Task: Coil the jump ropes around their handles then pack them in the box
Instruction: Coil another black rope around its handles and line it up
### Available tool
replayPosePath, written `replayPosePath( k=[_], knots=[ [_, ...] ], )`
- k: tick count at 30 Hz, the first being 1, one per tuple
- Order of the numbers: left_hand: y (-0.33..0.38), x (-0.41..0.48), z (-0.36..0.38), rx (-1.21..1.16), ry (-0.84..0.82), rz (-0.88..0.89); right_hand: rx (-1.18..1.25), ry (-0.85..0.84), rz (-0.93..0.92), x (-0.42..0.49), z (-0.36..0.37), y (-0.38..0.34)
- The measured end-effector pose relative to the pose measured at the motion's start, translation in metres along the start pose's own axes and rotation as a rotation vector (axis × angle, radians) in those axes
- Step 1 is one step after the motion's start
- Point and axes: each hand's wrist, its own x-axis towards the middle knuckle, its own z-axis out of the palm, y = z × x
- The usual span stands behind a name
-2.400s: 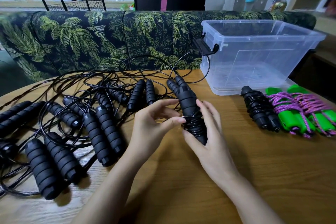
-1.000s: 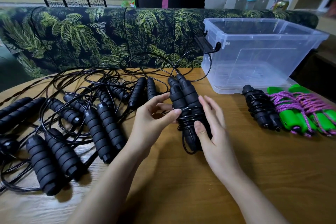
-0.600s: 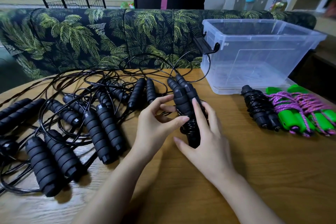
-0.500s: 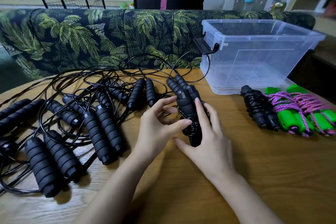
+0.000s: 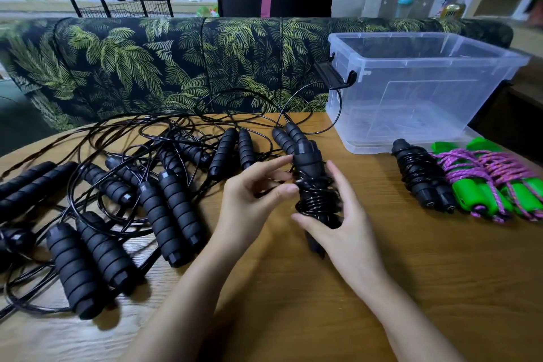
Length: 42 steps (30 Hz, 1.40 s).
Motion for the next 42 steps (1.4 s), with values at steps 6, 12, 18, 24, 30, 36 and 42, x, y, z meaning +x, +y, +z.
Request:
replayPosePath(
  k=[6, 12, 18, 24, 30, 36, 42],
  knots=[
    [-0.001, 0.001, -0.005, -0.170, -0.009, -0.141, 0.117, -0.031, 0.006, -0.004, 0.001, -0.008],
    [-0.003, 0.002, -0.008, -0.194, -0.151, -0.341, 0.106, -0.040, -0.103, -0.003, 0.000, -0.008],
    [0.000, 0.000, -0.003, -0.281, -0.124, -0.336, 0.089, -0.057, -0.187, -0.001, -0.001, -0.006],
    [-0.002, -0.005, 0.008, -0.225, 0.019, -0.316, -0.264, -0.038, -0.296, -0.002, 0.005, 0.000],
    [0.002, -0.002, 0.001, -0.180, -0.020, -0.289, -0.030, -0.066, -0.205, 0.000, 0.002, 0.001],
    [0.000, -0.004, 0.001, -0.159, -0.046, -0.317, -0.046, -0.101, -0.193, 0.001, 0.000, 0.001],
    [0.007, 0.002, -0.010, -0.190, -0.094, -0.313, 0.172, -0.165, -0.127, 0.000, -0.005, -0.006]
  ],
)
